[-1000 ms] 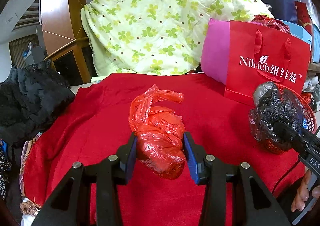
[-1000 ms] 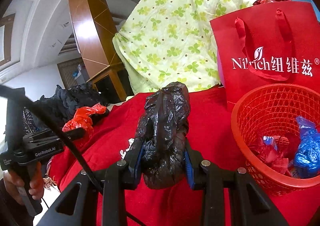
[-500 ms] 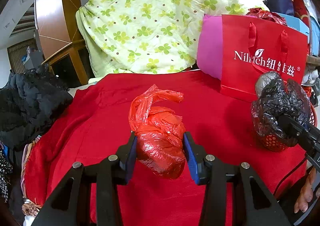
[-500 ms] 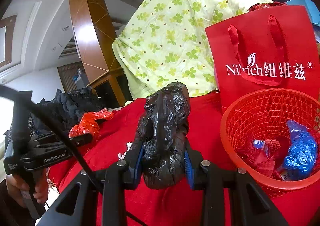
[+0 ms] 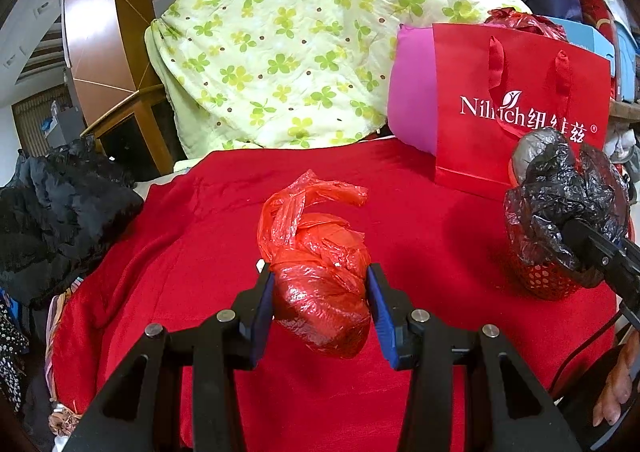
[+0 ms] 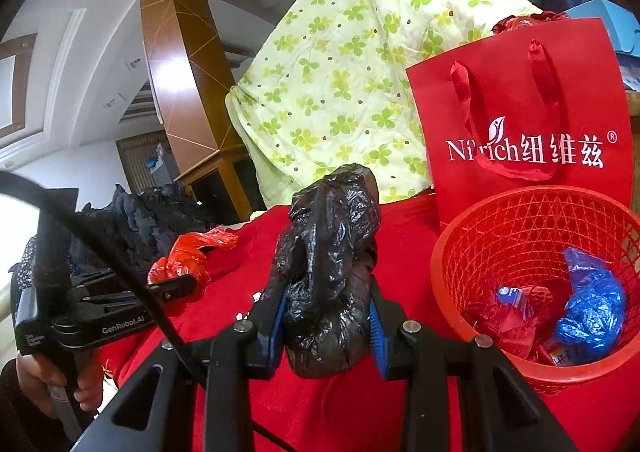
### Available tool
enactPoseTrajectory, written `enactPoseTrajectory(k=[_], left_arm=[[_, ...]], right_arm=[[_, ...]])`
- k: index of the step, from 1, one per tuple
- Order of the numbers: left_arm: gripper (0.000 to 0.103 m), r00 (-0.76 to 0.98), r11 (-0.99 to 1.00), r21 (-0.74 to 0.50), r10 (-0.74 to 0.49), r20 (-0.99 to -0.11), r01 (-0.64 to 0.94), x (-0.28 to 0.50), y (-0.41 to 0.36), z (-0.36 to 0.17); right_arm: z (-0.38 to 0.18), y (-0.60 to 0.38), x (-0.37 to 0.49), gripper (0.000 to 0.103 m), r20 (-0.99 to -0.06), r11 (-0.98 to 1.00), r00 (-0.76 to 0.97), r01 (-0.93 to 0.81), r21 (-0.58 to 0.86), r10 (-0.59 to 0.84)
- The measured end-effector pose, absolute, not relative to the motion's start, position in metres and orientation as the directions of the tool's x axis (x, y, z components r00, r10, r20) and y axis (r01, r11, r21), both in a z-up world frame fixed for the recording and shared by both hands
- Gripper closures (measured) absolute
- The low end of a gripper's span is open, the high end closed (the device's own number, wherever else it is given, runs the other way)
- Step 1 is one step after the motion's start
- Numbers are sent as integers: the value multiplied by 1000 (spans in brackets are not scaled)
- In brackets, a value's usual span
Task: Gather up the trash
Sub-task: 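Lift the black bag with the right tool while the left tool lifts the red bag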
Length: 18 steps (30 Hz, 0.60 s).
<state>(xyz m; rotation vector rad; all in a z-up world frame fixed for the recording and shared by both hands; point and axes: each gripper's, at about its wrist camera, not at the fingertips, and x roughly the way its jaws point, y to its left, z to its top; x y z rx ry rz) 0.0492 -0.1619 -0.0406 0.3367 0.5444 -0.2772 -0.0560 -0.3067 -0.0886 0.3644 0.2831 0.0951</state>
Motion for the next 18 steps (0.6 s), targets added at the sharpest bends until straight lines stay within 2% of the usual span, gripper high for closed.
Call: enactPoseTrajectory(k=[18], left_arm=[[57,819,893,255,-186,-543,372,46,-171,-39]], right_arm=[[-87,-312,-65,66,-230,926,964,-39,376,134]])
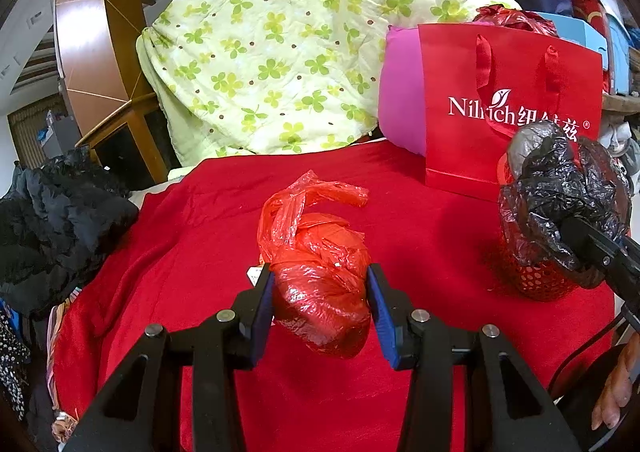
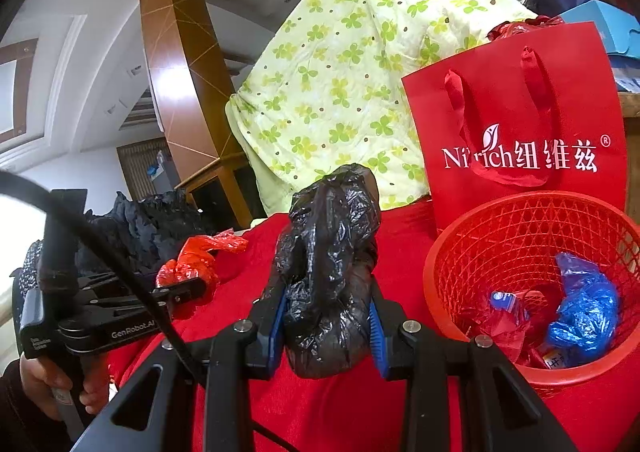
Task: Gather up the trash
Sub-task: 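Lift the black bag with the right tool while the left tool lifts the red bag, then carry the black bag to the basket with the right tool while the left tool carries the red bag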
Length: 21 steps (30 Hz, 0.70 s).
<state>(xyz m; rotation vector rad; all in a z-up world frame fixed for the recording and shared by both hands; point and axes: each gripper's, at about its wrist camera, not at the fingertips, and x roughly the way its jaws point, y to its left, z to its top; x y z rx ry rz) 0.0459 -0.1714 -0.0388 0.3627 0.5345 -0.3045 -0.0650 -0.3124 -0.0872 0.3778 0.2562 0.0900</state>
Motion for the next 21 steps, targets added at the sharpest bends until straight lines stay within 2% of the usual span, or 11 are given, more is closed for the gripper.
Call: enactPoseTrajectory(k=[21], left_arm=[[57,815,878,266,-206,-541,398,41,-184,-36]], right_arm=[[-85,-313,-82,66,-196,922,973,-36,386,120]])
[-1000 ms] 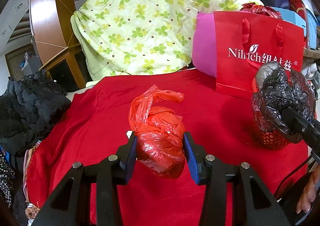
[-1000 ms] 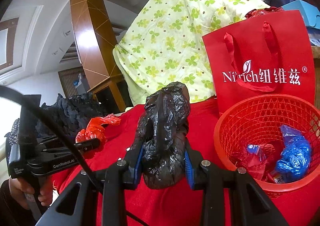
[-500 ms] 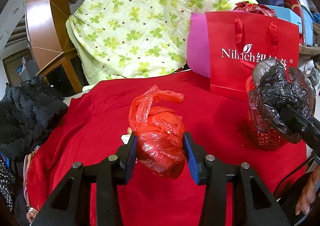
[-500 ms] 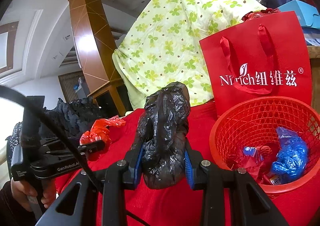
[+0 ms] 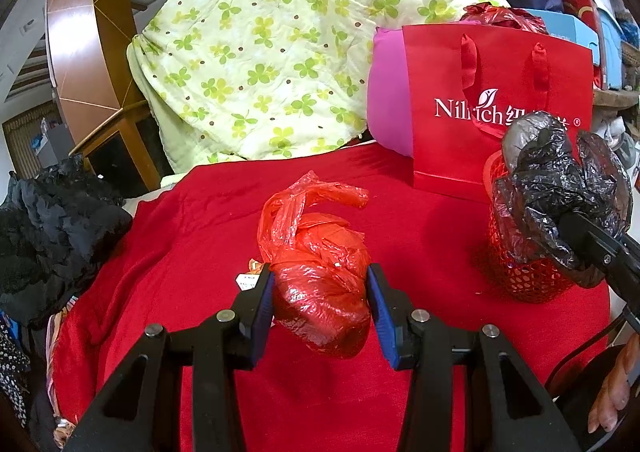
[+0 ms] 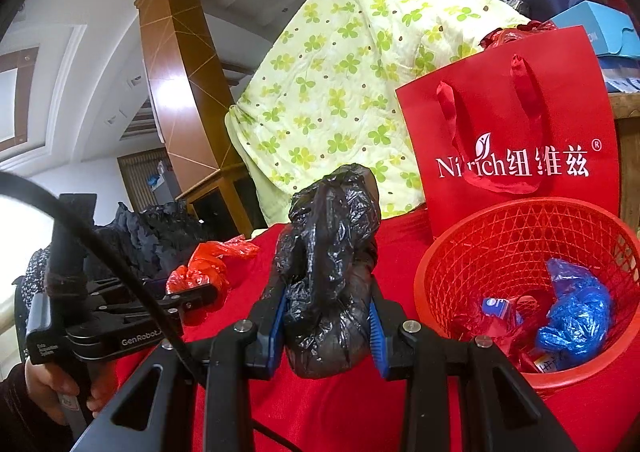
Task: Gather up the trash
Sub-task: 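Carry the black bag to the basket with the right tool while the left tool carries the red bag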
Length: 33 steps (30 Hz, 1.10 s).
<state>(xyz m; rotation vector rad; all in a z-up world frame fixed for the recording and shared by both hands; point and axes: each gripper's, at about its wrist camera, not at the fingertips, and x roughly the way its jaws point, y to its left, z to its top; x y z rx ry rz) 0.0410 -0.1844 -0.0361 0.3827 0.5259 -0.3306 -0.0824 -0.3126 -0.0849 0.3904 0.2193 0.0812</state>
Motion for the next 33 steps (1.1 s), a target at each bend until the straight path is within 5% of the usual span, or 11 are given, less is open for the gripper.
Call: enactPoseTrajectory(k=[33], left_arm=[[57,814,858,281,-234,-532,431,34,-204,-26]], right_arm=[[-81,-319,-103,66,-146,913,985,-24,408,91]])
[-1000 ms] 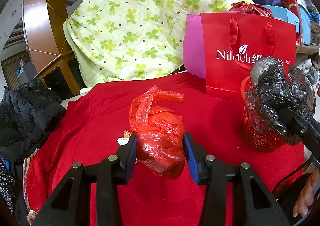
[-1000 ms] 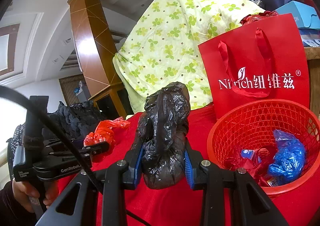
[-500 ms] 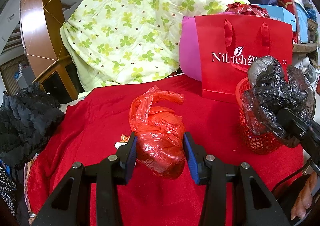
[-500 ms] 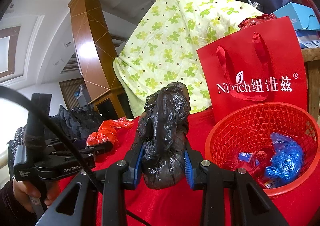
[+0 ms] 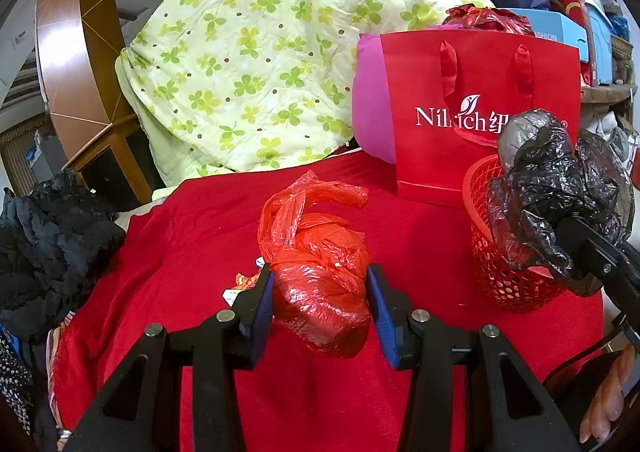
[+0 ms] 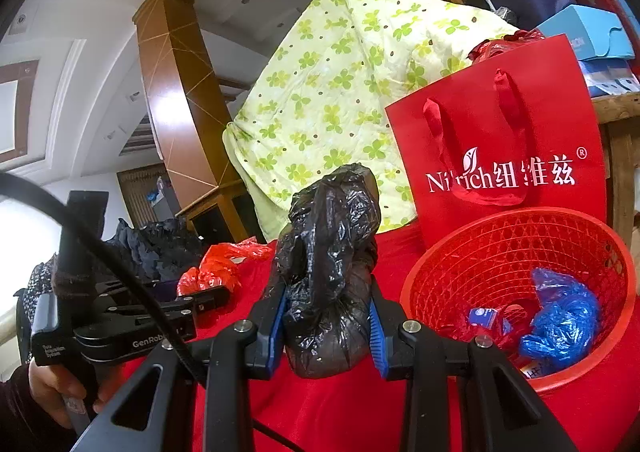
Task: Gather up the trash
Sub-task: 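Carry the black bag to the basket with the right tool while the left tool carries the red bag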
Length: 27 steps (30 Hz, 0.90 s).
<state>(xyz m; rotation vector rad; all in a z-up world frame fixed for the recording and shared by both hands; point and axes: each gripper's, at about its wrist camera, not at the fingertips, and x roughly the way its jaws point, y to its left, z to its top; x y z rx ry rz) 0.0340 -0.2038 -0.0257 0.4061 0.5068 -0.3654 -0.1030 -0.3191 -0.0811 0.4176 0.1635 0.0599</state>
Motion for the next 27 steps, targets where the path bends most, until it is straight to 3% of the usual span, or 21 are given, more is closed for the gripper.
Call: enactPoseTrajectory(k=[27], left_arm=[[57,806,851,282,-242,-540,444,35,-215,-27]], right_arm=[[-79,-322,-117,66,-122,906,991,-3,424,60]])
